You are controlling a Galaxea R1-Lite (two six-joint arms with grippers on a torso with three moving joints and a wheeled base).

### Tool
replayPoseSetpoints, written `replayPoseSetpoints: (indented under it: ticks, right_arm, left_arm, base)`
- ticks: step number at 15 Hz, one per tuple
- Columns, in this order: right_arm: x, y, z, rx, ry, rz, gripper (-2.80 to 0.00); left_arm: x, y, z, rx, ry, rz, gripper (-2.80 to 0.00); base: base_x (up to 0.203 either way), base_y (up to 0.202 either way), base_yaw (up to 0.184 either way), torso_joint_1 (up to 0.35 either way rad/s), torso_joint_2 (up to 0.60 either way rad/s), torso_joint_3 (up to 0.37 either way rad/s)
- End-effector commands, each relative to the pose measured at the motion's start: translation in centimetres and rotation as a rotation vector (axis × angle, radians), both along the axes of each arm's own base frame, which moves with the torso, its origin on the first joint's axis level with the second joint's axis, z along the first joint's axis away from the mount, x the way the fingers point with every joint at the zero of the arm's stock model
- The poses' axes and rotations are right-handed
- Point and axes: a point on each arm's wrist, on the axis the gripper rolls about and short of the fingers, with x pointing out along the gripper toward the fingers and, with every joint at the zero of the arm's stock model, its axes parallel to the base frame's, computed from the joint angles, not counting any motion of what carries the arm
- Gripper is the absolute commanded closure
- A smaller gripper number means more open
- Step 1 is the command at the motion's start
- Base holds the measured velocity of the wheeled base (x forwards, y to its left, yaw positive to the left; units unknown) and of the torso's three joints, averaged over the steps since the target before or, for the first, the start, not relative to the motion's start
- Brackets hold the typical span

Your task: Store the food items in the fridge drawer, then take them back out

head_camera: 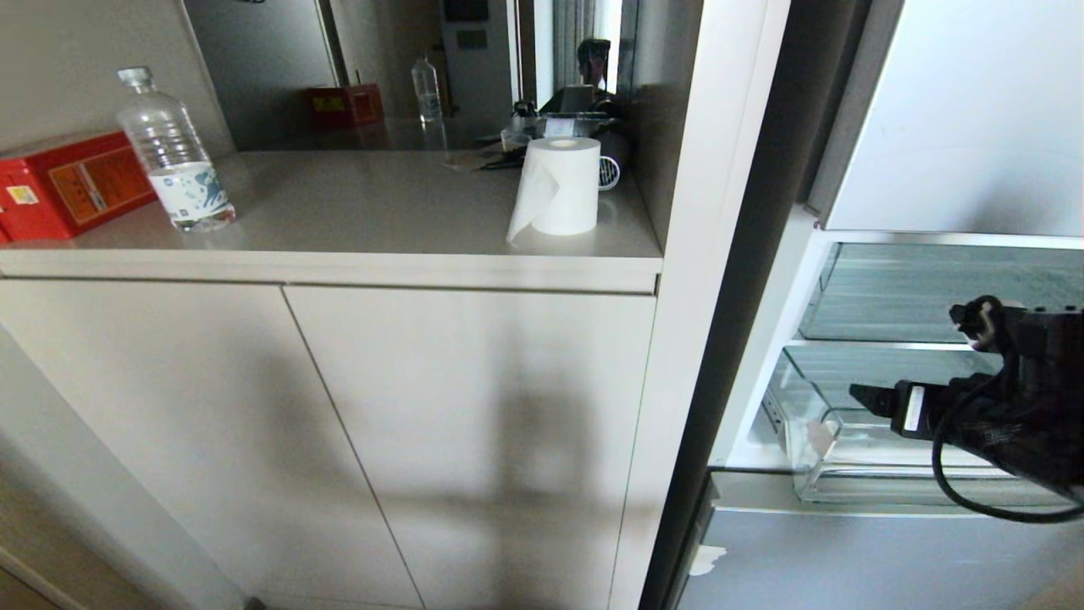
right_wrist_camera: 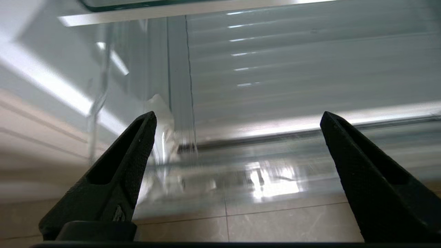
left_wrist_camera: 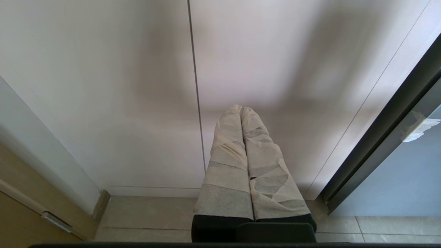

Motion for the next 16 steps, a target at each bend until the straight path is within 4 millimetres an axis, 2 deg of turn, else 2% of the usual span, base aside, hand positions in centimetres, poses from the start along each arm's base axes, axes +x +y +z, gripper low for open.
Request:
replayPoseSetpoints:
  ticks: [1,3,6,11,12,16]
  right_arm:
    - [1.6,0.0,-1.9,-0.007,0.065,0.000,-2.80]
    - [1.1,-0.1,-2.1,-0.012,0.114,-0.007,-2.80]
    - [-0.5,-0.7,-1.2,-0.013,0.152,-0.028,-2.80]
    - [-4.4,-1.3,0.6,-0.013,0.244,-0.051,-2.80]
    - [-4.3,-1.6,1.2,-0.010,0.247,-0.064,-2.80]
    - [-5.2,-2.0,1.2,-0.009,0.290,-0.083,-2.80]
  left_arm:
    - [0.0,0.0,0.0,0.000,-0.001,0.000,0.00]
    - [0.0,0.0,0.0,0.000,0.000,0.000,0.00]
    - [0.0,0.0,0.0,0.000,0.001,0.001,0.00]
    - [0.0,0.0,0.0,0.000,0.001,0.001,0.00]
    - [0.0,0.0,0.0,0.000,0.001,0.001,0.00]
    - [0.0,0.0,0.0,0.000,0.001,0.000,0.00]
  base:
    - [0.000,0.000,0.000,0.000,0.00,0.000]
    - [0.000,0.000,0.000,0.000,0.00,0.000]
    - [0.000,0.000,0.000,0.000,0.00,0.000]
    - [0.000,0.000,0.000,0.000,0.00,0.000]
    - [0.000,0.000,0.000,0.000,0.00,0.000]
    - [0.000,0.000,0.000,0.000,0.00,0.000]
